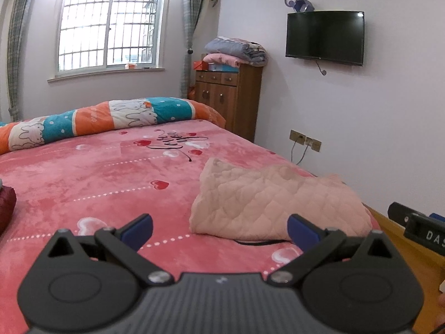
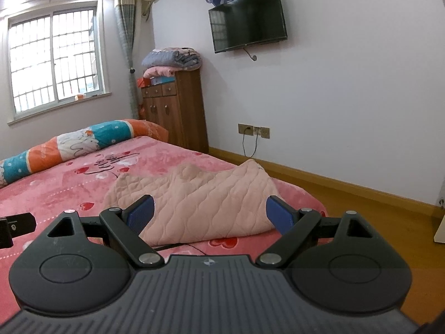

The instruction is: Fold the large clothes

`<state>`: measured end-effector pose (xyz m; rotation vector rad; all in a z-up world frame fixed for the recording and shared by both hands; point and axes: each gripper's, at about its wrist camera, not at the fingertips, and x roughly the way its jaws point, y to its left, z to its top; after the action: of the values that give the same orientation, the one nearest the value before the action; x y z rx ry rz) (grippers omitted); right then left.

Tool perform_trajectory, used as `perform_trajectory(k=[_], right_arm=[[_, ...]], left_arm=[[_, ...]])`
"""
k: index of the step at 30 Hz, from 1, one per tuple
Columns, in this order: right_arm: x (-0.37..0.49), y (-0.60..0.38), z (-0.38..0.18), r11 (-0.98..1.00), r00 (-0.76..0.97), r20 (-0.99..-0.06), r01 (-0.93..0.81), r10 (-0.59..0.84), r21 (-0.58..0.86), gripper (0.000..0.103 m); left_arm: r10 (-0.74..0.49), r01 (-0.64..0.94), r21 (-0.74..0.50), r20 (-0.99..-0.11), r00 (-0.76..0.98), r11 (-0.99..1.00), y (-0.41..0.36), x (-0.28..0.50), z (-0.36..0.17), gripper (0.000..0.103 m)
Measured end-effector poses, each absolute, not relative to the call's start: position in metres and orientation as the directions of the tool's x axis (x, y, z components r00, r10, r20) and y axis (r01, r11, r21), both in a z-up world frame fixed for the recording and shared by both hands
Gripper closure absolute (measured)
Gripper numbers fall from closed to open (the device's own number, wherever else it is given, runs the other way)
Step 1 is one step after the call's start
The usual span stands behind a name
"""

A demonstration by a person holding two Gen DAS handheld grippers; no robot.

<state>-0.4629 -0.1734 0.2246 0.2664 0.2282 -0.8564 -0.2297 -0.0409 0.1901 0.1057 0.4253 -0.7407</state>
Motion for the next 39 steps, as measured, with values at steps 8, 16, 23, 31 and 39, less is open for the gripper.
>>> perform_trajectory(k=[8,16,23,31,39], right_arm=[[-0.462,-0.176,0.221,0.613,0.626,-0.324,0.775,-0.710,0.153,0.000],[-0.461,-0.177,0.219,0.609,0.620,-0.331,0.779,-0.711,0.150,0.000],[-0.459,-0.175,0.219,0.607,0.618,-0.332,0.781,-0.713,0.148,0.000],[-0.458,-0.175,0.218,0.602,0.614,-0.336,0.783,-0.714,0.152,0.000],[-0.457,-0.173,0.218,0.600,0.612,-0.339,0.785,-0.715,0.152,0.000]], left_arm=[[-0.633,0.689,-0.042,-0.439,0.638,0.724,-0.047,-0.236,0.186,0.001],[-0.635,0.692,-0.044,-0.441,0.634,0.721,-0.047,-0.235,0.184,0.001],[-0.631,0.690,-0.040,-0.444,0.636,0.723,-0.051,-0.236,0.182,0.001],[-0.628,0.690,-0.037,-0.453,0.633,0.723,-0.053,-0.234,0.180,0.001],[-0.629,0.693,-0.035,-0.455,0.631,0.720,-0.053,-0.234,0.179,0.001]])
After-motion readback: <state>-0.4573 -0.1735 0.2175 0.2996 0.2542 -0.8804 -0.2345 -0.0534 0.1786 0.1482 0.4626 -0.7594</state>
